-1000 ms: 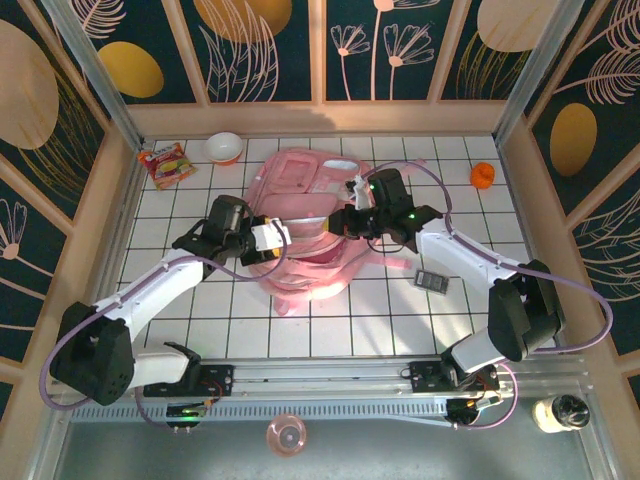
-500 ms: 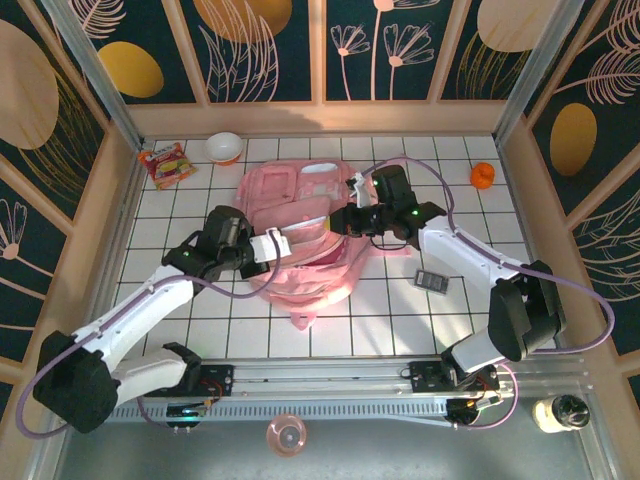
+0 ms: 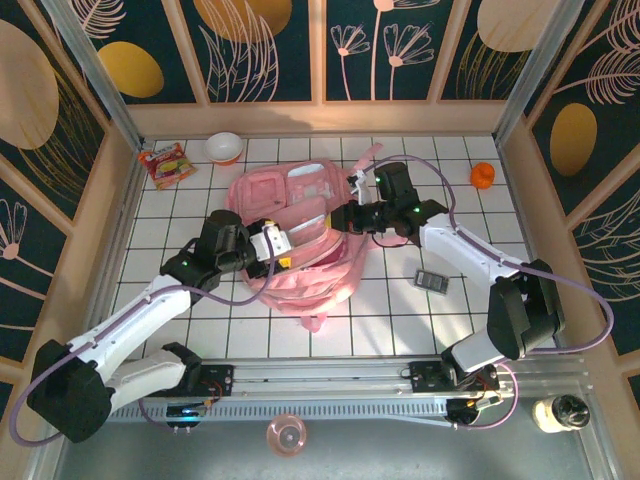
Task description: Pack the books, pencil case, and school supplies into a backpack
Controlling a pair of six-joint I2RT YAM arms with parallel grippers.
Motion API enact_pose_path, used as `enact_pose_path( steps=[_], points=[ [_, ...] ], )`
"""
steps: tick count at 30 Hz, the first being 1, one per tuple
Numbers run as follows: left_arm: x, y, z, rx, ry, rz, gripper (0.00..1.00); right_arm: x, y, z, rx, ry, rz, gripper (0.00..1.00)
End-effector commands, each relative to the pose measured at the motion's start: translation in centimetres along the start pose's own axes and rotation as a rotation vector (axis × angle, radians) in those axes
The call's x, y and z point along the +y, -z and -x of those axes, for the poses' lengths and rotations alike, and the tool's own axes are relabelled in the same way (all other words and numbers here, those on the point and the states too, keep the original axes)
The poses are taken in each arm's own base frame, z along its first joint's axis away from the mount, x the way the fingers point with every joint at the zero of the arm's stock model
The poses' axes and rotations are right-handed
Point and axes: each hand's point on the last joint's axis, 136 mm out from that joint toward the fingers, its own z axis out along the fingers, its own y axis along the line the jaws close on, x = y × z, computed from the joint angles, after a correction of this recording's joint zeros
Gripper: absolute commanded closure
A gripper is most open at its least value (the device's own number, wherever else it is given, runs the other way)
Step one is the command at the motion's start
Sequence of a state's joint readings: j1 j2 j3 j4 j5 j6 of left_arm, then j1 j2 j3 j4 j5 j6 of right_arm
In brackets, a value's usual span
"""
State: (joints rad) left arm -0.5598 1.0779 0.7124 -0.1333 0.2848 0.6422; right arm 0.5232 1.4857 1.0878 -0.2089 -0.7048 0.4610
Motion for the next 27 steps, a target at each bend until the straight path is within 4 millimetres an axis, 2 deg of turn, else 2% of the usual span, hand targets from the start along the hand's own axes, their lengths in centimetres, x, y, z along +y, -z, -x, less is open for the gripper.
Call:
enact_pose_path(
  steps=[1, 5, 8, 9, 11, 13, 15, 17, 18, 21, 24, 27],
  points=[
    [1.0, -0.9, 0.8, -0.020, -0.009, 0.051, 0.23, 4.1, 1.3, 2.5, -0.075, 0.123, 0.121, 1.00],
    [0.9, -2.0, 0.2, -0.010, -0.038, 0.050, 0.15, 4.4, 1.4, 2.3, -0.075, 0.121, 0.135, 1.00],
    [0.8, -3.2, -0.8, 0.030, -0.062, 0.034, 0.15, 4.7, 1.4, 2.1, -0.070, 0.122, 0.149, 1.00],
    [0.8, -3.5, -0.9, 0.040, -0.065, 0.030, 0.22, 4.7, 1.4, 2.1, -0.070, 0.126, 0.149, 1.00],
    [0.9, -3.8, -0.6, 0.035, -0.058, 0.016, 0.52, 4.6, 1.5, 2.1, -0.075, 0.126, 0.135, 1.00],
    [0.8, -3.6, 0.3, 0.006, -0.028, -0.002, 0.77, 4.0, 1.8, 2.2, -0.094, 0.126, 0.091, 1.00],
    [1.1, -3.2, 1.3, -0.021, 0.028, 0.004, 0.99, 3.0, 2.5, 2.1, -0.123, 0.119, 0.017, 0.85],
    [1.4, -2.8, 1.9, -0.035, 0.070, 0.009, 1.00, 1.5, 3.1, 1.6, -0.142, 0.106, -0.069, 0.71],
    [1.5, -2.7, 2.1, -0.039, 0.089, 0.009, 1.00, 0.7, 3.7, 1.2, -0.155, 0.101, -0.121, 0.67],
    [1.7, -2.4, 2.7, -0.051, 0.121, 0.007, 1.00, -1.3, 5.0, -0.9, -0.174, 0.084, -0.230, 0.63],
    [1.8, -2.5, 2.7, -0.044, 0.131, 0.009, 1.00, -1.2, 4.7, -4.6, -0.139, 0.101, -0.260, 0.62],
    [1.8, -2.6, 2.7, -0.033, 0.140, 0.001, 1.00, 0.0, 3.5, -7.9, -0.094, 0.099, -0.230, 0.62]
  ],
)
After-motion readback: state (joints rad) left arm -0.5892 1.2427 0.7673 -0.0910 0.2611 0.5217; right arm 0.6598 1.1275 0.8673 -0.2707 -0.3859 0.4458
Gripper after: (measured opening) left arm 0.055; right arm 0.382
